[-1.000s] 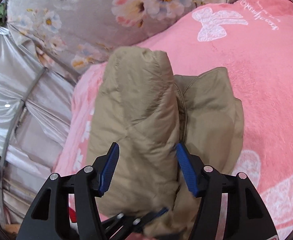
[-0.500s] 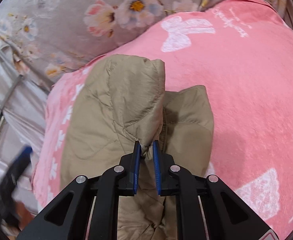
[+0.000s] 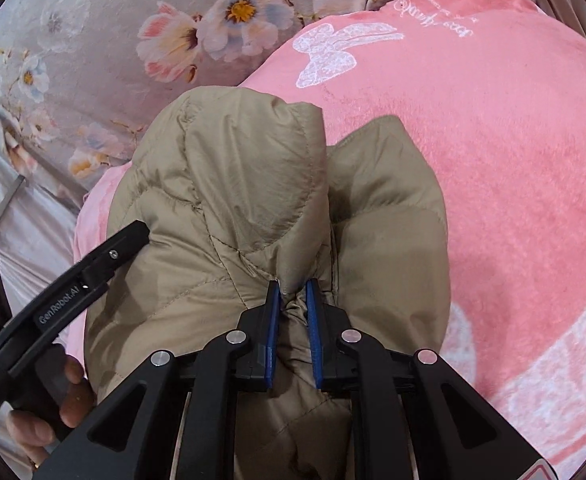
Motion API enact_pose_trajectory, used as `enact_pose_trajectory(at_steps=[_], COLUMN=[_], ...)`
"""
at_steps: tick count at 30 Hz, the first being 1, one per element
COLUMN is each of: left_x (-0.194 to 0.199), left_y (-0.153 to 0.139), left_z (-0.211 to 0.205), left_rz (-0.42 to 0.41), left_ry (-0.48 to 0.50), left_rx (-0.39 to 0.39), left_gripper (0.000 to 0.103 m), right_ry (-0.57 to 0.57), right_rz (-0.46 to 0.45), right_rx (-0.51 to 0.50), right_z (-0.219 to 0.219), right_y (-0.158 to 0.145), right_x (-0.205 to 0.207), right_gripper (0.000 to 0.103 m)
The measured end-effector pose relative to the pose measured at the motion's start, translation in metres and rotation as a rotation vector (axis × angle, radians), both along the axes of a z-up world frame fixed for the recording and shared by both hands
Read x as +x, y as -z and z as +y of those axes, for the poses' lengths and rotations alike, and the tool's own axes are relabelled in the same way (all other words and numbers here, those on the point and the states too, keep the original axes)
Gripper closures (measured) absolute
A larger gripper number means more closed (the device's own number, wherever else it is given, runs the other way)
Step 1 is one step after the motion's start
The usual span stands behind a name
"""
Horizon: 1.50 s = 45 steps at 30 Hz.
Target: Fold large clothes
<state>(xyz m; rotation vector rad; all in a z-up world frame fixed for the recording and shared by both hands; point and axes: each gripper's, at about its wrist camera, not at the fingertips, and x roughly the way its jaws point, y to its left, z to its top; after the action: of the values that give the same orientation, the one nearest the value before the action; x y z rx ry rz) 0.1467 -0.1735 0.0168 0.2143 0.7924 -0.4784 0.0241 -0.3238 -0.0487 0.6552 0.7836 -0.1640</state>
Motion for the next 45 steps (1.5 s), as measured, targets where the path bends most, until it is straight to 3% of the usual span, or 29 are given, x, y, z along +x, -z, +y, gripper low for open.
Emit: enact_pose_trajectory(at_steps=[14,45], left_x=[-0.001,0.004], left_y=[0.028,0.038], left_z=[0.002,-0.001], left_rz=[-0.067,-0.115], left_ry=[-0.025,-0.041], left_rx=[0.012,0.006], left_gripper=[0.017,0.014], right_ry=[0.055,0.092], right_rz=[-0.035,-0.078], right_rx=[-0.078,-0.162], right_z=[0.017,0.027], right_y=[0.016,0.023], right_x=[-0.001,-0.002], right_gripper=[0.092,0.092])
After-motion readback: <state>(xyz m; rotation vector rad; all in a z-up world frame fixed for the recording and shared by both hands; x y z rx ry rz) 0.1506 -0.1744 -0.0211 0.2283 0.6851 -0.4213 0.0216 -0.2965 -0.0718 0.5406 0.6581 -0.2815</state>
